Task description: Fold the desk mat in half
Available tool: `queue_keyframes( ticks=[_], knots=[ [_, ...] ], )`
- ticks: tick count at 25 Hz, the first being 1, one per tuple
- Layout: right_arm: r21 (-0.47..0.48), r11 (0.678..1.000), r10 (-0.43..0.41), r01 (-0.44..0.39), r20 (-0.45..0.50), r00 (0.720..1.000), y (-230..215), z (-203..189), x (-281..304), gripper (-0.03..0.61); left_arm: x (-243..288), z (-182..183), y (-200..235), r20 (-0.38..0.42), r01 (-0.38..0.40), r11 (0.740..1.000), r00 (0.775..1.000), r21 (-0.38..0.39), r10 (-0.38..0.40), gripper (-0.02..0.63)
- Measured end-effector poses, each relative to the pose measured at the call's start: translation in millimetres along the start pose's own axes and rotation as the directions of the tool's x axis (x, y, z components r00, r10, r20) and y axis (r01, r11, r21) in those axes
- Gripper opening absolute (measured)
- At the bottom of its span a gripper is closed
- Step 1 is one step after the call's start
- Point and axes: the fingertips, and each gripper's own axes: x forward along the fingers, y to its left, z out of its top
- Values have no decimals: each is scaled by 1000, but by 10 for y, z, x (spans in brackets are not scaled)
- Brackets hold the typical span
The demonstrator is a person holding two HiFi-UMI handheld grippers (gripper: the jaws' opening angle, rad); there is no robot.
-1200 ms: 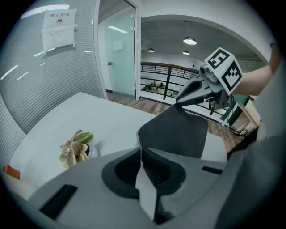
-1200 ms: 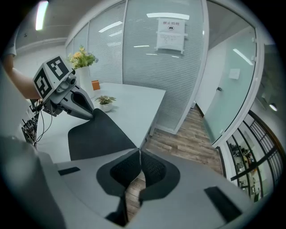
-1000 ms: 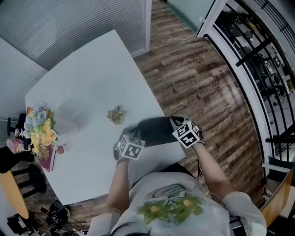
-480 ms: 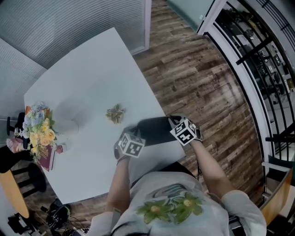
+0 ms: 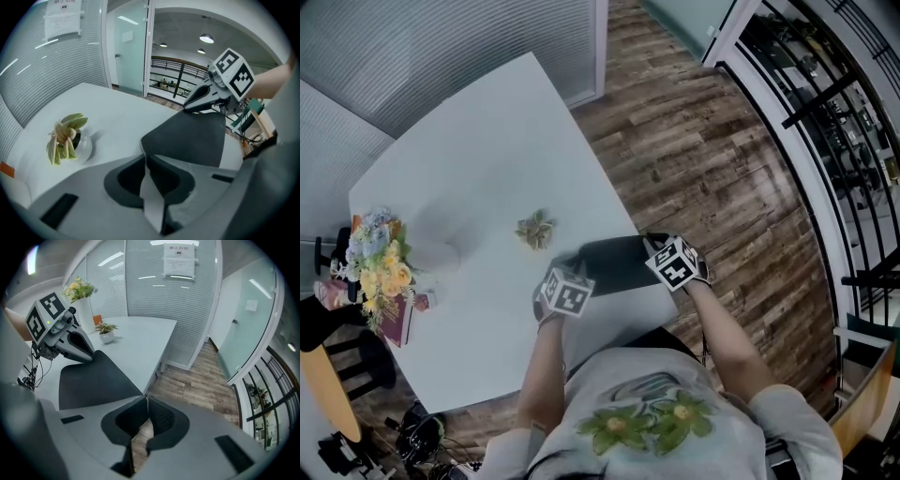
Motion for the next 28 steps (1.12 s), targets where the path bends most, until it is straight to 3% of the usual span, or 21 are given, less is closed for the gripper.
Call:
queue_keyframes(
  ticks=[5,8,13,21,28],
  knots=[
    [54,998,34,-33,-7,999,-6,10,31,31,-12,-1,68,13,5,997,1000,-81,-4,47],
    [82,995,51,-50,-18,999,19,-3,27,90,-32,-23,137,17,3,990,1000,-139,0,91],
    [98,994,48,-48,-4,999,35,1,-80,109,-113,-66,230,20,-23,983,999,-182,27,100],
    [152,988,20,-36,108,994,20,242,-403,109,-396,114,286,113,-34,973,992,-230,61,100],
    [160,987,-4,-30,208,978,154,457,-737,109,-708,316,206,218,-42,968,971,-246,98,100]
  ],
)
